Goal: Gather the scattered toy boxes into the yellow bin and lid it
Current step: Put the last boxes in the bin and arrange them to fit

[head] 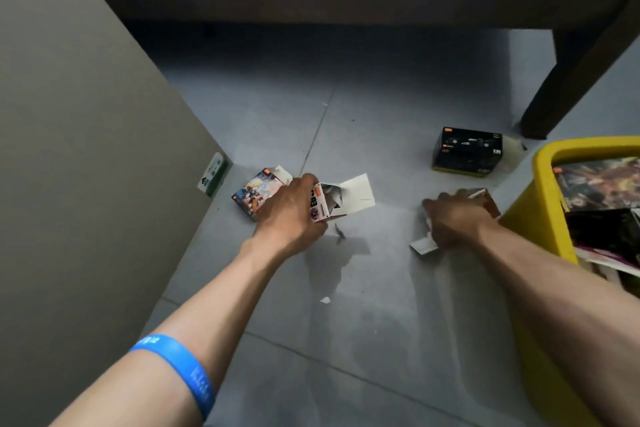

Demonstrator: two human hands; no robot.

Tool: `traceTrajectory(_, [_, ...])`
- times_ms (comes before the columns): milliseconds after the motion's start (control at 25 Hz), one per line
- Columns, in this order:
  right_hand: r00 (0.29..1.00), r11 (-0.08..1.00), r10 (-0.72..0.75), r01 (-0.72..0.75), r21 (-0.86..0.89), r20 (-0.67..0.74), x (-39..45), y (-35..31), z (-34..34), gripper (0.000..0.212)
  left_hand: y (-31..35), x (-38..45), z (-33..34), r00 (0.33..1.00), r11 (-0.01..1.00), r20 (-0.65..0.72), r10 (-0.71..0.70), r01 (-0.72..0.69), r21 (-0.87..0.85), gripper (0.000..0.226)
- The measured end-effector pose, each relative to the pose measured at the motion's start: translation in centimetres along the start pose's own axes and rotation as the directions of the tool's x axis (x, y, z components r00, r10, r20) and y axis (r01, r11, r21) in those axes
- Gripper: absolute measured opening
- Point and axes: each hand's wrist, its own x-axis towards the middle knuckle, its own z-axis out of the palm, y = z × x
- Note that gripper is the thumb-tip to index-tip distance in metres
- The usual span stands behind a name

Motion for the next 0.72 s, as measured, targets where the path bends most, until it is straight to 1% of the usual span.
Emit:
traceTrajectory(40, [1.000,0.995,-0.023,0.023,-0.096,0.009,-0.6,-0.1,1.0,0.054,0.5,-0.3,-0.2,1.000,1.000,-0.022,0.013,-0.013,-0.029,0.051])
traceTrajectory(80, [0.999,0.988,-0.038,0.041,-0.152,0.023,-1.3,-0.4,1.5,0.050,1.0,-0.5,-0.2,0.999,0.998,-0.041,0.013,-0.015,-0.062,0.051])
traceTrajectory(160, [0.999,0.988,-0.028,0.032,-0.149,0.027,-2.7,-0.7,1.6,0.043,2.2,-1.0,-0.1,0.999,0.988,-0.054,-0.008,-0.001,-0.153,0.048])
traceTrajectory(200, [1.000,0.997,-0.025,0.023,-0.076,-0.019,-3.2,-0.5,1.1,0.041,2.9,-0.9,-0.3,0.997,0.978,-0.068,-0.018,0.004,-0.206,0.046])
traceTrajectory(240, [0.996,0.998,-0.019,0.024,0.065,-0.088,-3.8,-0.1,0.7,0.042,3.8,-0.7,-0.6,0.996,0.965,-0.090,-0.017,-0.007,-0.263,0.045])
traceTrajectory(280, [0.986,0.966,0.003,0.040,0.254,-0.166,-4.5,0.4,0.3,0.047,5.0,-0.1,-1.0,0.993,0.944,-0.118,-0.009,-0.031,-0.329,0.044])
traceTrajectory(320, [0.971,0.895,0.043,0.067,0.441,-0.234,-5.4,0.6,-0.4,0.056,6.1,0.6,-1.6,0.988,0.916,-0.153,-0.008,-0.054,-0.398,0.045])
traceTrajectory(360, [0.957,0.788,0.094,0.097,0.608,-0.274,-6.4,1.0,-1.4,0.062,7.5,1.4,-2.2,0.982,0.884,-0.186,-0.020,-0.070,-0.463,0.050])
traceTrajectory(400, [0.941,0.650,0.155,0.133,0.748,-0.302,-7.5,1.8,-2.7,0.065,9.1,2.1,-2.8,0.976,0.851,-0.213,-0.037,-0.081,-0.518,0.056])
traceTrajectory(440, [0.919,0.502,0.223,0.179,0.846,-0.326,-8.8,2.9,-4.1,0.066,10.8,2.8,-3.4,0.971,0.818,-0.235,-0.048,-0.096,-0.568,0.062])
traceTrajectory(480, [0.890,0.380,0.287,0.235,0.895,-0.355,-10.1,4.2,-5.8,0.067,12.1,3.3,-4.0,0.967,0.782,-0.250,-0.053,-0.116,-0.612,0.065])
traceTrajectory(520, [0.850,0.305,0.357,0.286,0.908,-0.387,-11.7,6.2,-6.9,0.069,13.6,3.8,-4.4,0.967,0.747,-0.254,-0.029,-0.148,-0.649,0.065])
traceTrajectory(560, [0.805,0.262,0.429,0.324,0.909,-0.410,-13.7,8.8,-7.4,0.072,15.6,4.0,-4.6,0.970,0.715,-0.241,0.018,-0.181,-0.675,0.064])
traceTrajectory(640, [0.723,0.205,0.558,0.355,0.912,-0.407,-18.2,14.7,-6.4,0.074,20.0,3.5,-4.4,0.971,0.678,-0.196,0.139,-0.237,-0.696,0.062])
traceTrajectory(720, [0.677,0.149,0.640,0.356,0.923,-0.364,-22.9,20.3,-3.0,0.072,24.4,2.3,-3.6,0.952,0.662,-0.161,0.262,-0.298,-0.687,0.068])
